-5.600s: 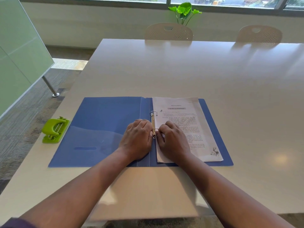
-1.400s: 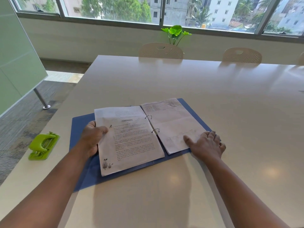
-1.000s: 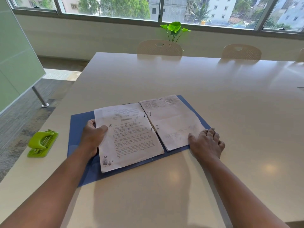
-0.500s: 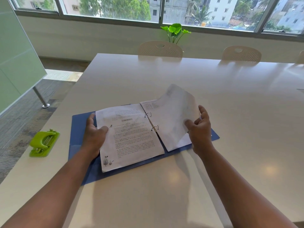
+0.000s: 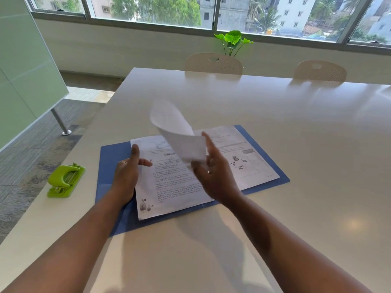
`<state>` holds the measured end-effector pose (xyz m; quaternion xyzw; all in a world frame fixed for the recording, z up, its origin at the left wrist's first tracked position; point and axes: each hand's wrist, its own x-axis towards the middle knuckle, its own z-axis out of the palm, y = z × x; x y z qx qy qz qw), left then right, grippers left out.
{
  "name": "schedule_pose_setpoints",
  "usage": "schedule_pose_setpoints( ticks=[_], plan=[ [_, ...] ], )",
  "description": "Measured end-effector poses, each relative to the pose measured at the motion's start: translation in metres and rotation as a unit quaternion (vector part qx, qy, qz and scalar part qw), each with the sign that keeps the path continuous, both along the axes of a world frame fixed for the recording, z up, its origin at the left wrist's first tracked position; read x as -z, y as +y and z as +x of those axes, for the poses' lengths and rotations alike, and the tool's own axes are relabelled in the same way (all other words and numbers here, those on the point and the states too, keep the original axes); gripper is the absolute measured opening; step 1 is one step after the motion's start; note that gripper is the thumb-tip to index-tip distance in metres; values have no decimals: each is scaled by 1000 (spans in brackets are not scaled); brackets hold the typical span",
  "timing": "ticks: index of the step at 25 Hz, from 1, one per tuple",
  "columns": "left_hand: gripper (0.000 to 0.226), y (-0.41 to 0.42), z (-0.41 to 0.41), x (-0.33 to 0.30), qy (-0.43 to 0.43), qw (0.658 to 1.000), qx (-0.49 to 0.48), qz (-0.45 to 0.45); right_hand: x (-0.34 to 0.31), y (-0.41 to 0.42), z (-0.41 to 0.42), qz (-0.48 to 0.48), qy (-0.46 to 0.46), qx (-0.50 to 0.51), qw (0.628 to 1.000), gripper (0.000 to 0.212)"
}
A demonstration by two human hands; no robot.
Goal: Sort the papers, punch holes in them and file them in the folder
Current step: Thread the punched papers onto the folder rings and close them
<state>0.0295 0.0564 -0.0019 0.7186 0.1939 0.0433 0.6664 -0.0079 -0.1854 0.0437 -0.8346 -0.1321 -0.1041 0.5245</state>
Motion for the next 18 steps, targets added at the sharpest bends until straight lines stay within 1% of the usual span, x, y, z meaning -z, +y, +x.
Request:
schedule_pose_setpoints(
  ticks=[1,3,6,7,8,9,10,11,12,13,14,15,16,18],
  plan=[
    [84,2,0,0,-2,1000,5,-7,4,6,-1,-34,-9,-16,999,79],
    [94,6,1,2,4,998,20,-62,13,17,-1,-96,-10,-43,994,74],
    [104,15,0,4,5,987,56,-151,27,26,-2,-141,7,-86,986,63],
    [97,15,0,3,0,985,56,-161,32,27,-3,-143,12,-105,984,60],
    [80,14,-1,3,-8,986,41,-160,34,27,-5,-145,22,-126,981,58],
    [59,13,0,3,-11,988,16,-150,35,26,-6,-141,32,-148,978,58],
    [40,10,-1,2,-10,991,0,-137,34,23,-7,-135,46,-164,976,62],
    [28,10,0,3,-6,992,-7,-122,32,19,-7,-123,53,-162,978,68],
    [20,10,0,4,-4,994,-6,-111,28,14,-6,-104,46,-133,985,72],
    [17,10,0,5,-3,994,0,-107,26,6,-3,-83,24,-78,993,71],
    [15,10,0,5,-4,994,6,-107,23,-3,3,-70,0,-12,997,67],
    [15,11,-1,5,-7,994,8,-105,22,-15,9,-78,-13,50,996,63],
    [15,11,-1,5,-9,995,9,-102,21,-28,15,-110,-10,102,989,59],
    [16,10,-2,3,-14,995,8,-96,24,-58,24,-211,48,171,961,57]
  ],
)
